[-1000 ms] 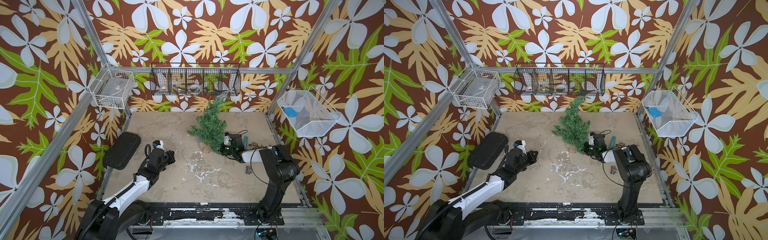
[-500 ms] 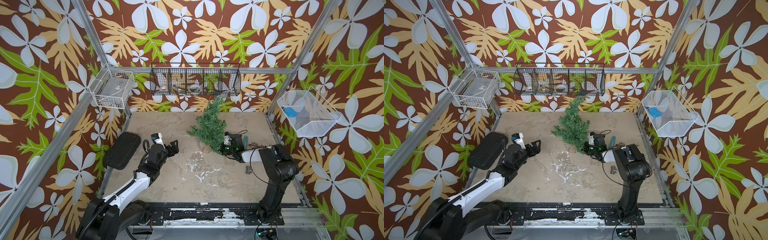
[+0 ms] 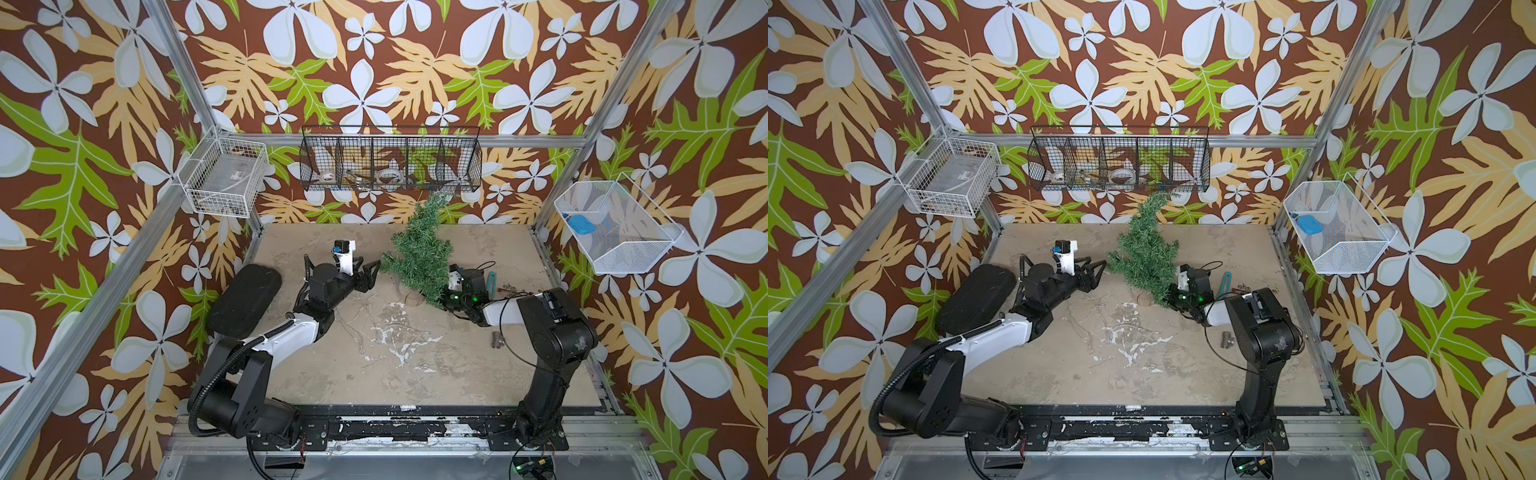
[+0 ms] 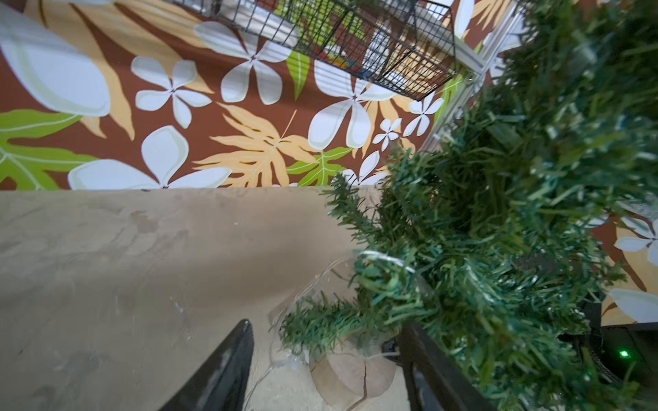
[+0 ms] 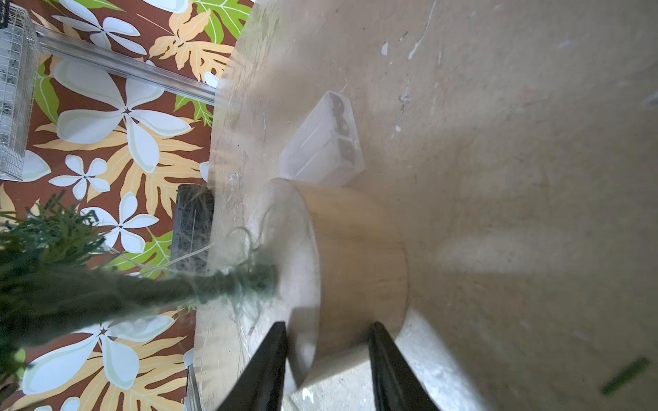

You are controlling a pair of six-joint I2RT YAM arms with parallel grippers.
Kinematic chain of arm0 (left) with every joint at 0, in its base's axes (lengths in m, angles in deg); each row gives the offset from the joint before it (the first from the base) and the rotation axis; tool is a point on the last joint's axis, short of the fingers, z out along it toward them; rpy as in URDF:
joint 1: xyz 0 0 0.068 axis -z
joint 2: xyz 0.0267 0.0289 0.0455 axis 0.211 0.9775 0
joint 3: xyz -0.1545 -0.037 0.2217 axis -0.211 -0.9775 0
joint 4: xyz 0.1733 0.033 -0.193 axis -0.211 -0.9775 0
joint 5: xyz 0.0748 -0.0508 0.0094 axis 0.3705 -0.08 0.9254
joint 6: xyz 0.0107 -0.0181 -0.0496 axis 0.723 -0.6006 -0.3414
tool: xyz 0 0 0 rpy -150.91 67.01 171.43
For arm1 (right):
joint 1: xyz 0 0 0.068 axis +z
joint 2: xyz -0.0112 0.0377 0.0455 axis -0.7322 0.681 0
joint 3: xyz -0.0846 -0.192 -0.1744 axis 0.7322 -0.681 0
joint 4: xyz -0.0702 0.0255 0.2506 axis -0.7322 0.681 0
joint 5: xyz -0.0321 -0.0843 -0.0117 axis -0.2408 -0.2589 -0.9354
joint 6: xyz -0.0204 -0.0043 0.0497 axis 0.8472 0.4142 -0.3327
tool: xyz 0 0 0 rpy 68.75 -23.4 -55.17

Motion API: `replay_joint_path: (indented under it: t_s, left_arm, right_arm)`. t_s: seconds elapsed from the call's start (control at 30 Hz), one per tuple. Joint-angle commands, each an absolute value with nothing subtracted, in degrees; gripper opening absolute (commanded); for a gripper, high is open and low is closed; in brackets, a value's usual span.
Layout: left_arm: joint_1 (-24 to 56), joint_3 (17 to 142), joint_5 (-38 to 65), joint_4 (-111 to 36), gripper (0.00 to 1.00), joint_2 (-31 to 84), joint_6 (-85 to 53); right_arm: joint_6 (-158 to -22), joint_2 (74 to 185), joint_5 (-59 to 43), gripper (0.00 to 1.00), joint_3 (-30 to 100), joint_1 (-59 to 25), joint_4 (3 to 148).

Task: Remove string lights from the small christmas tree
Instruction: Pick up the light string from the Christmas tree.

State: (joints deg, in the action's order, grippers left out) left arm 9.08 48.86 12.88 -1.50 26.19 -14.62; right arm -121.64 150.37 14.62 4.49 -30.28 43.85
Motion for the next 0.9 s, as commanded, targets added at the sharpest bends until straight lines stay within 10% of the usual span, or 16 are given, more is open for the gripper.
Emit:
replay_joint_path:
  t_s: [0.0, 0.3, 0.7, 0.87]
  left_arm:
    - [8.71, 51.26, 10.77, -0.16, 0.65, 28.01, -11.42]
    - [5.69, 56.47, 4.84, -1.87, 0.44, 34.32, -12.38]
    - [5.72, 59.08, 0.04, 1.65, 0.45, 39.09, -15.62]
    - [5.67, 59.67, -0.45, 1.58, 0.24, 39.38, -16.12]
  right_arm:
    - [-120.46, 151.08, 10.88, 0.40, 3.31, -30.41, 54.81]
    - [-120.87, 151.49, 11.94, 0.40, 2.22, -31.11, 53.63]
    - [-121.41, 151.70, 12.13, 0.39, 1.66, -31.19, 52.54]
    - [-121.52, 151.37, 11.93, 0.40, 1.25, -31.17, 52.35]
